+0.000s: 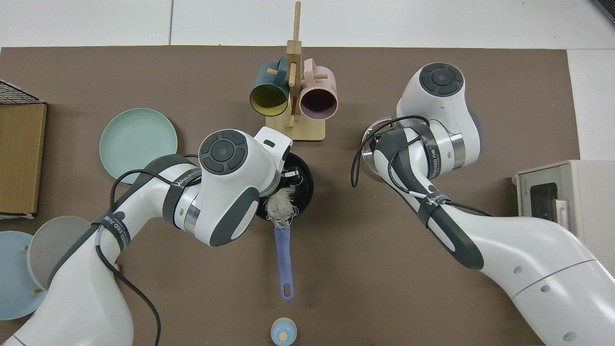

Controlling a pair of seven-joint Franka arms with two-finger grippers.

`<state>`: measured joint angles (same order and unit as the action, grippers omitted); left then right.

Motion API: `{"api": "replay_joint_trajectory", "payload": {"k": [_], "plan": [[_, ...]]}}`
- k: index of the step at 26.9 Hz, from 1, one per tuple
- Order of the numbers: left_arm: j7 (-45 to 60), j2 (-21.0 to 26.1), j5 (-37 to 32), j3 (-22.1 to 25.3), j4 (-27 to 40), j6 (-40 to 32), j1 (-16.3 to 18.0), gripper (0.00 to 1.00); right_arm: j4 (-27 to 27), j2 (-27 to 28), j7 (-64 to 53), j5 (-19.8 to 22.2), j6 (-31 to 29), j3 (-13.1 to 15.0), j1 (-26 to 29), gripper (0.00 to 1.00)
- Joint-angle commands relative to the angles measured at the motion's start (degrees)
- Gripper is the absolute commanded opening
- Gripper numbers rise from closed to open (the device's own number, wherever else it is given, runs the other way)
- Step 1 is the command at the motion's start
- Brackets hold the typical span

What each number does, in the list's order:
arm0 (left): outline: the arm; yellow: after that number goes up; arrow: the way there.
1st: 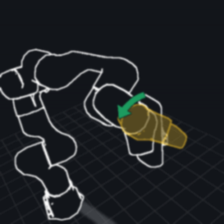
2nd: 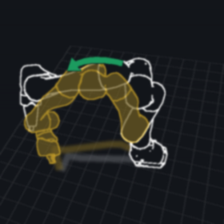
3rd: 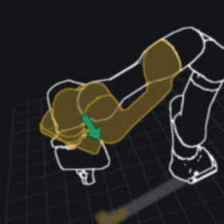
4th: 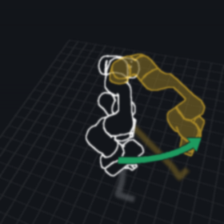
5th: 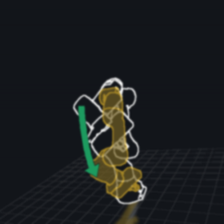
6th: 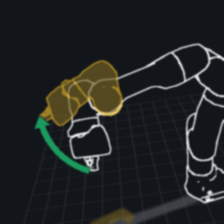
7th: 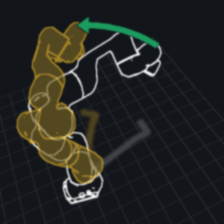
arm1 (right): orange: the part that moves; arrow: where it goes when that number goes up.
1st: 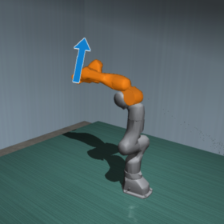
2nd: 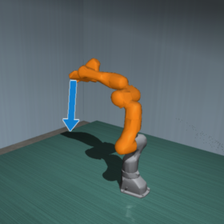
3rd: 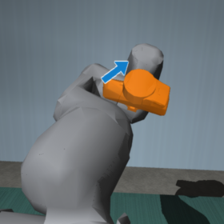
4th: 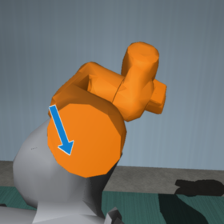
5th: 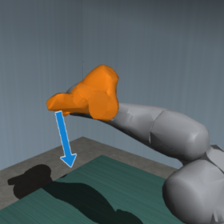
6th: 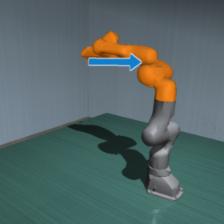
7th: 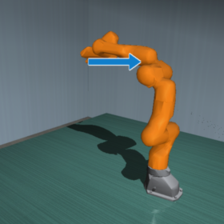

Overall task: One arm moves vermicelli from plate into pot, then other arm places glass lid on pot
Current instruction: 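Lower the vermicelli into the pot and open the left gripper, then withdraw the left gripper while the right gripper reaches the glass lid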

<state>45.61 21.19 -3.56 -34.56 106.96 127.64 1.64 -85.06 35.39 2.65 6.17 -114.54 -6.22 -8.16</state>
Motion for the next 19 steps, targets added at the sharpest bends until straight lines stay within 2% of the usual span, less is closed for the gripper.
{"api": "replay_joint_trajectory", "payload": {"k": [1,3,7,10,13,19], "plan": [[1.1,-0.6,-1.8,0.2,1.5,1.2,-0.1,1.0,-1.3,-1.1,-1.1,0.4,0.0,-0.5,0.3,0.19],[1.8,-0.7,-1.8,0.3,1.0,0.4,-0.1,1.0,-1.3,-1.2,-1.0,0.5,0.0,-0.5,0.3,0.18],[2.6,-3.0,-1.7,0.5,-0.5,-4.4,0.6,1.0,-1.2,-1.3,-1.2,0.6,0.1,-0.5,0.2,0.0],[1.7,-5.5,-1.3,0.8,-2.7,-9.5,2.2,1.0,-1.1,-1.6,-0.8,0.5,0.3,-0.6,0.2,0.0],[0.7,-6.9,-1.7,1.8,-6.0,-13.7,2.5,1.0,-0.9,-1.6,-0.8,0.4,0.2,-0.5,0.3,0.0],[-9.8,-7.8,-1.1,8.6,-15.7,-26.2,2.4,1.0,-0.5,-3.0,-0.8,-0.5,0.1,-0.5,1.2,0.0]]}}
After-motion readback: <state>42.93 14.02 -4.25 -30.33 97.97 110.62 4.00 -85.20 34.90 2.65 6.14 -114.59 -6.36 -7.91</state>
